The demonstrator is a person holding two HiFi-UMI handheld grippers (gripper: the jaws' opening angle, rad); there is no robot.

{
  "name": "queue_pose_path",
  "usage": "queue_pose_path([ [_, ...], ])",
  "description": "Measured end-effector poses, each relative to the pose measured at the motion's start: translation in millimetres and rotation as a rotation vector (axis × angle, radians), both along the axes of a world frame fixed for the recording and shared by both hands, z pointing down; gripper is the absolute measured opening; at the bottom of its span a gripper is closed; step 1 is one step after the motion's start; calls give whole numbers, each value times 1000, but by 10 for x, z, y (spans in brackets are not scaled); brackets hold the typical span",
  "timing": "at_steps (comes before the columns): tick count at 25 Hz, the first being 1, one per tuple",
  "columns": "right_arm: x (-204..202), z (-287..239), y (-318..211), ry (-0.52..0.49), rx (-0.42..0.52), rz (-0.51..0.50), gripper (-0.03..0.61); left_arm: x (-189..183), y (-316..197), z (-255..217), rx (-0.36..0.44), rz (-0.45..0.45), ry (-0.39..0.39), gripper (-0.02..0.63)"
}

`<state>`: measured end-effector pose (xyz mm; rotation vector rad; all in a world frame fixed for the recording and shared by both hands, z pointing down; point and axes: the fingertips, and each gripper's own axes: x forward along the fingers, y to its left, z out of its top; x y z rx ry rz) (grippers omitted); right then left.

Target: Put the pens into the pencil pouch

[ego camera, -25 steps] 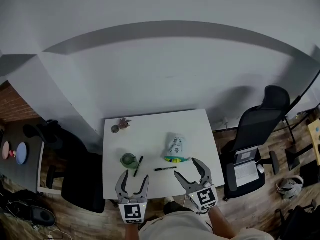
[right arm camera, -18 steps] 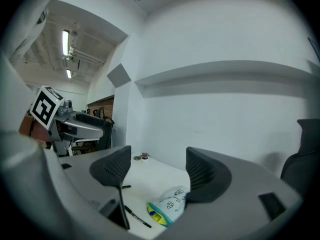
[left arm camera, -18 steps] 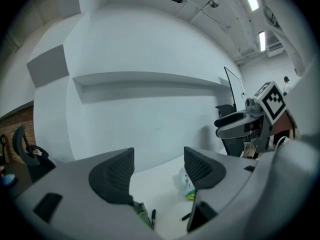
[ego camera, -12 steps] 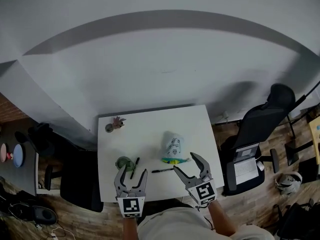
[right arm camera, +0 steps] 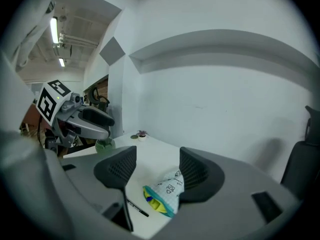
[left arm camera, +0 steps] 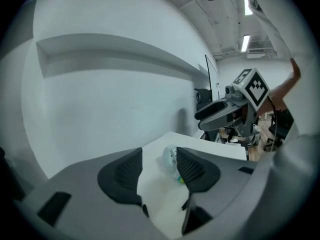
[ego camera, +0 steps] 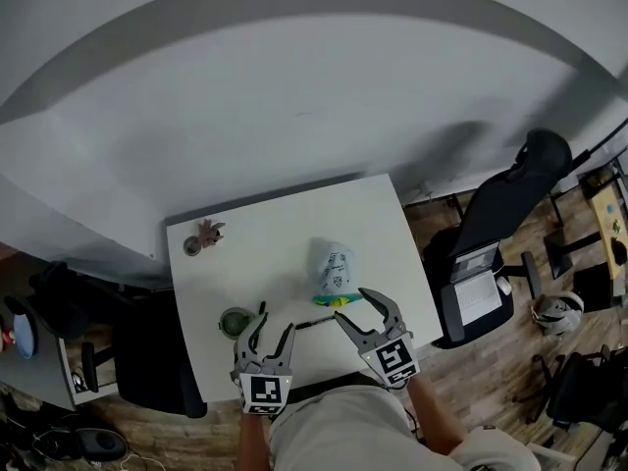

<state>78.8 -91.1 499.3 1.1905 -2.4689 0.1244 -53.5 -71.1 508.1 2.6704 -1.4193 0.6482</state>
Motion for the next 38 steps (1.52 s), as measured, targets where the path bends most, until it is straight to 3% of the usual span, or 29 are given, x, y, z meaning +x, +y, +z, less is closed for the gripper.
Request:
queue_pose_path([
  [7,-37,414,88,61,-88,39,252,281,87,417,-87,179,-7,187],
  [12,61,628,151,96,-134,66,248,429,139,774,-160,247,-16,168],
  [24,170,1268,327,188,-261,-45,232,523,260,1545,-308,259,-107,143],
  [38,272,1662,244,266,-305,-152,219,470,360,2166,-423,268,-228,115],
])
